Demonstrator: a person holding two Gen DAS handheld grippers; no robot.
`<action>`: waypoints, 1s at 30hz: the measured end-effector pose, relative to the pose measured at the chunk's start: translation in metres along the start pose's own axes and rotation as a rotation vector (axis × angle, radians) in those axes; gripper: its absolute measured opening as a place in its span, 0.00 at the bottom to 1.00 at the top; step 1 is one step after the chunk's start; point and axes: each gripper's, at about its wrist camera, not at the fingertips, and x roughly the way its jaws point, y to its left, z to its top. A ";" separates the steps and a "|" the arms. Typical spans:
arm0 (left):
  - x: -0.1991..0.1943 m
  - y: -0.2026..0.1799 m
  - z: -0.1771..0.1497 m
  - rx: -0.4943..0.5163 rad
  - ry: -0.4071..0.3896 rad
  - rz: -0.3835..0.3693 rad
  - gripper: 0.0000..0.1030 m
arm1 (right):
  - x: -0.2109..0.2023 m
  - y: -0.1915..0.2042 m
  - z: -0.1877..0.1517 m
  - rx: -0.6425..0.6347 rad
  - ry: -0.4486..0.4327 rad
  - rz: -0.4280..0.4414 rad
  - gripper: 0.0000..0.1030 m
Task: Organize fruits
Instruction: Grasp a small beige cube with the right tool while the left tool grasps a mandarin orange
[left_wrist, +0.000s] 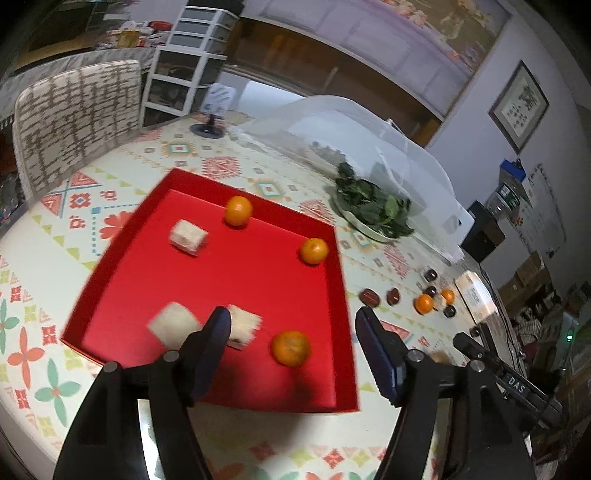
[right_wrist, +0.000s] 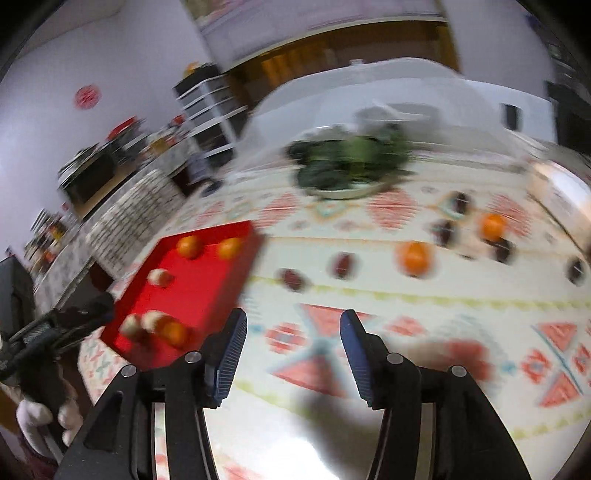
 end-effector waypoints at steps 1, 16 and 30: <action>0.001 -0.005 -0.002 0.008 0.004 -0.004 0.69 | -0.008 -0.018 -0.003 0.030 -0.007 -0.023 0.55; 0.041 -0.091 -0.037 0.168 0.122 -0.038 0.71 | -0.024 -0.096 -0.031 0.134 0.029 -0.076 0.57; 0.081 -0.123 -0.039 0.284 0.184 0.014 0.73 | 0.028 -0.066 -0.022 0.005 0.116 -0.097 0.57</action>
